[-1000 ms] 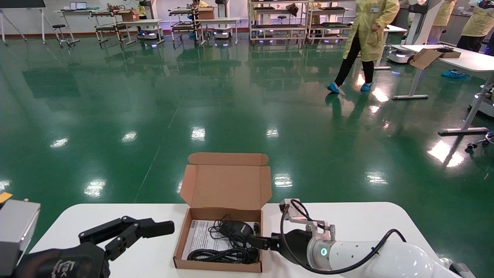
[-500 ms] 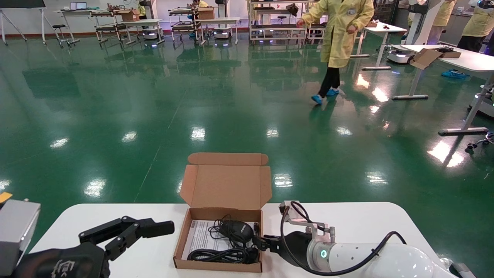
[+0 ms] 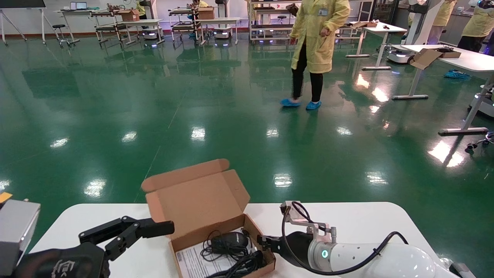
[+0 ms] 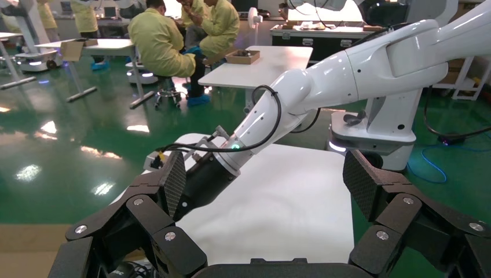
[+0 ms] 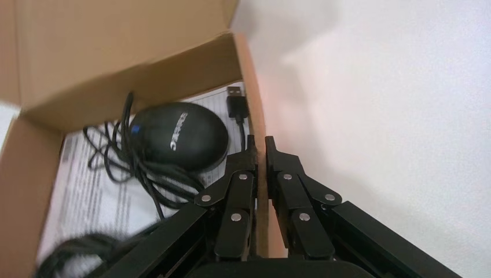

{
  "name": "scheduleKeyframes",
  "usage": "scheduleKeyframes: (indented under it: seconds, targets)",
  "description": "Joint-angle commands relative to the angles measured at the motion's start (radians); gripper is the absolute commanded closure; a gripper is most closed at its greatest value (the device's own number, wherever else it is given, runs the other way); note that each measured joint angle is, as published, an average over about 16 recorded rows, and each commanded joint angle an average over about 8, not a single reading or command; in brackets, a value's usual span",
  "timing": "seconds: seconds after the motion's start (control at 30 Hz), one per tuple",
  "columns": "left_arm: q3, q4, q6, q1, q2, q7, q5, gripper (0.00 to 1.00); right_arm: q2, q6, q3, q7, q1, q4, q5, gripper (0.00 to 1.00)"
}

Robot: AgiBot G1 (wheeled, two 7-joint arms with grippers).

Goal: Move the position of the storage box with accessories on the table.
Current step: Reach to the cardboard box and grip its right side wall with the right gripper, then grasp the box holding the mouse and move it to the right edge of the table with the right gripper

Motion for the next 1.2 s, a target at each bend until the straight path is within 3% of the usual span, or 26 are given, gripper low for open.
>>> scheduleKeyframes:
  seconds: [0.03,0.73,1.2]
  targets:
    - [0.0,0.0,0.0,0.0,0.0,0.0,0.0,0.0,0.001,-0.001,-0.001,-0.003,0.004,-0.002,0.007,1.0]
    - [0.0,0.0,0.0,0.0,0.0,0.0,0.0,0.0,0.035,-0.07,0.066,-0.117,0.172,-0.061,0.096,1.0]
    - [0.0,0.0,0.0,0.0,0.0,0.0,0.0,0.0,0.144,-0.126,0.094,-0.187,0.29,-0.142,0.111,1.0]
